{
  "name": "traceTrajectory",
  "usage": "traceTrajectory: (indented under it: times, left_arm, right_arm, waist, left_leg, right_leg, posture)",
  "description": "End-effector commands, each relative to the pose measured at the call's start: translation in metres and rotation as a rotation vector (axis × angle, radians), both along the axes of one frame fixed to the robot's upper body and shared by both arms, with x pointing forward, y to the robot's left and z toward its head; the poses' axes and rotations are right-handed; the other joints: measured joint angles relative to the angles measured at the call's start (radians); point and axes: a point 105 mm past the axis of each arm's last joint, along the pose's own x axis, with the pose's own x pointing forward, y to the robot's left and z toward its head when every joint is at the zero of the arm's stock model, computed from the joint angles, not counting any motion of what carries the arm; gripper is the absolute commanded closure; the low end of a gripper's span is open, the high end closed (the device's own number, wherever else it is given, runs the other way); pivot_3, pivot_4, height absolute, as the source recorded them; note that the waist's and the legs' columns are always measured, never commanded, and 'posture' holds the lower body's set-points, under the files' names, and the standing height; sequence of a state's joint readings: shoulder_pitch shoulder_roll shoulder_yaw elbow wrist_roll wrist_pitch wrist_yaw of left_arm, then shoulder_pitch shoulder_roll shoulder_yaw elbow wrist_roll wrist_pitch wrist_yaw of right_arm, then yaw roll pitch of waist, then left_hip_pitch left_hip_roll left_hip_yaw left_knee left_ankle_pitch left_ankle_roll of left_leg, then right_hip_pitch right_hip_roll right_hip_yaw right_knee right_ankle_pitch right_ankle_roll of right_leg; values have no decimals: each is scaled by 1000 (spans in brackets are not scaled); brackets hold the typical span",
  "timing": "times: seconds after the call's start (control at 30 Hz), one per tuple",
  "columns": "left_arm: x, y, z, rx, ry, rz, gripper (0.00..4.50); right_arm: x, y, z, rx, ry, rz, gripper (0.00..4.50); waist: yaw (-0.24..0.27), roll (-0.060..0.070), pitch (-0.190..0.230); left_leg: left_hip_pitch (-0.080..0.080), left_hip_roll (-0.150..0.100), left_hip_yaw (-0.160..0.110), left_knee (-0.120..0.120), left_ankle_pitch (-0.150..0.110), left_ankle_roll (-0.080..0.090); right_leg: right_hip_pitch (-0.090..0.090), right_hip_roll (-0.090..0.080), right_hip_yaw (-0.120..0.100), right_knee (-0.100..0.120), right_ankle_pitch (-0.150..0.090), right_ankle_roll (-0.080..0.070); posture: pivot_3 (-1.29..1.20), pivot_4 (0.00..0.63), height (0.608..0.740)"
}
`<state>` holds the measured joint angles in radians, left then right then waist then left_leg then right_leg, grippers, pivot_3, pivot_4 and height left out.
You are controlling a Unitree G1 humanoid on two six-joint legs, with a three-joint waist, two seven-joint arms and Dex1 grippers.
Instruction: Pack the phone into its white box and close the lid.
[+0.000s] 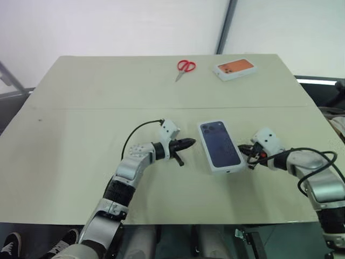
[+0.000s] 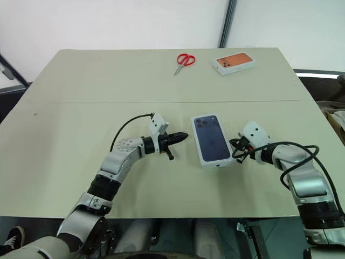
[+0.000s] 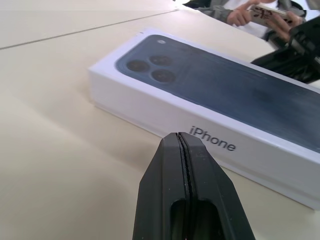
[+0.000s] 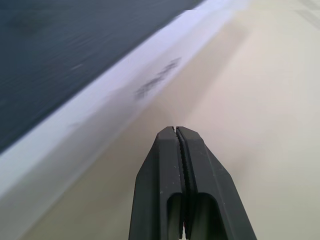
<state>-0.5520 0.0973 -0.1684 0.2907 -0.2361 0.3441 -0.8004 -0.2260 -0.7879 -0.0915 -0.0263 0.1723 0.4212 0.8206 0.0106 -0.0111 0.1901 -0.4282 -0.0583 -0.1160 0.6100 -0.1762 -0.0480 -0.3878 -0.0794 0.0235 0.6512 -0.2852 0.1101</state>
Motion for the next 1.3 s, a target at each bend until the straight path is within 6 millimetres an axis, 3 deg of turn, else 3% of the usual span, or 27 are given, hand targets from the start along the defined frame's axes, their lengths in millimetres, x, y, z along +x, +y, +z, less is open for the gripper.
traceTrajectory:
  times: [0.03, 0.13, 0.2, 0.33, 0.47, 0.53, 0.7, 0.93, 0.97, 1.0, 1.1, 1.3]
  left_arm:
    - [6, -3, 28, -82, -49, 4, 4500]
    - [8, -19, 51, -135, -91, -26, 4500]
    - [8, -29, 58, -153, -109, -43, 4500]
    - [1, -49, 42, -92, -110, -102, 4500]
    - [-3, -54, 25, -38, -94, -127, 4500]
    - [-13, -54, 9, 18, -87, -165, 4500]
    - [-21, -42, -10, 74, -59, -193, 4500]
    - [-24, -20, -17, 62, 44, -179, 4500]
    - [-21, -15, -10, 19, 75, -164, 4500]
    - [-19, -8, 1, -37, 105, -160, 4241]
    - [-3, 25, 26, -27, 1, -72, 3147]
    - [19, 90, 40, 94, -81, 68, 179]
  right_arm:
    - [10, -9, 36, 26, -133, -31, 4439]
    - [17, 0, 56, 154, -178, -29, 4439]
    - [17, 7, 58, 216, -162, -18, 4439]
    - [2, 28, 37, 236, -60, 72, 4439]
    - [-15, 32, 11, 199, 42, 95, 4439]
    - [-26, 34, -6, 173, 94, 101, 4439]
    - [-41, 31, -18, 133, 142, 107, 4439]
    - [-52, 31, -10, 148, 165, 155, 4439]
    - [-42, 24, -2, 154, 112, 115, 4439]
    - [-29, 15, 8, 192, 53, 59, 4483]
    - [-10, 7, 34, 219, -89, 23, 3603]
    - [-4, 11, 40, 242, -92, 60, 638]
  waist:
    - [0, 0, 0]
    - [0, -1, 0]
    - [1, 0, 0]
    - [2, 0, 0]
    - [-2, 0, 0]
    - [-3, 0, 0]
    - [-1, 0, -1]
    - [2, 0, -1]
    - [1, 0, -1]
    - [-1, -1, 0]
    - [-13, -1, 1]
    - [-22, 0, 0]
  left_leg:
    - [0, 0, 0, 0, 0, 0]
    - [0, 0, 0, 0, 0, 0]
    - [-1, 0, 0, 0, 0, 0]
    - [-1, 0, 0, -1, -1, 1]
    - [-1, -1, 0, -3, -1, 2]
    - [-1, -1, 0, -3, -1, 2]
    - [1, 0, 0, -1, -2, 2]
    - [3, 0, -1, 2, -2, 2]
    - [3, 0, -1, 2, -2, 2]
    - [3, 0, -1, 2, -2, 2]
    - [0, 0, -1, 1, -2, 2]
    - [0, 1, 0, -3, -2, 2]
  right_leg:
    - [0, 0, 0, 0, 0, 0]
    - [0, 0, 0, 0, 0, 0]
    - [0, 0, 0, 0, 0, 0]
    - [0, 0, -1, -2, 0, 2]
    - [-1, -1, 0, -2, 0, 2]
    - [-1, 0, 0, -2, 0, 2]
    - [2, 0, 0, -2, -1, 1]
    - [7, -1, -1, -3, -2, -2]
    - [7, -1, -1, -3, -2, -2]
    - [6, -1, -1, -3, -2, -2]
    - [1, -1, 1, -1, -2, -2]
    - [-1, 1, 0, -1, 0, 2]
  posture:
    - [0, 150, 740]
    - [0, 150, 740]
    - [0, 150, 740]
    - [0, 150, 740]
    - [0, 150, 740]
    - [0, 150, 740]
    - [0, 150, 740]
    - [0, 150, 740]
    - [0, 150, 740]
    - [0, 150, 740]
    - [0, 150, 740]
    - [0, 150, 740]
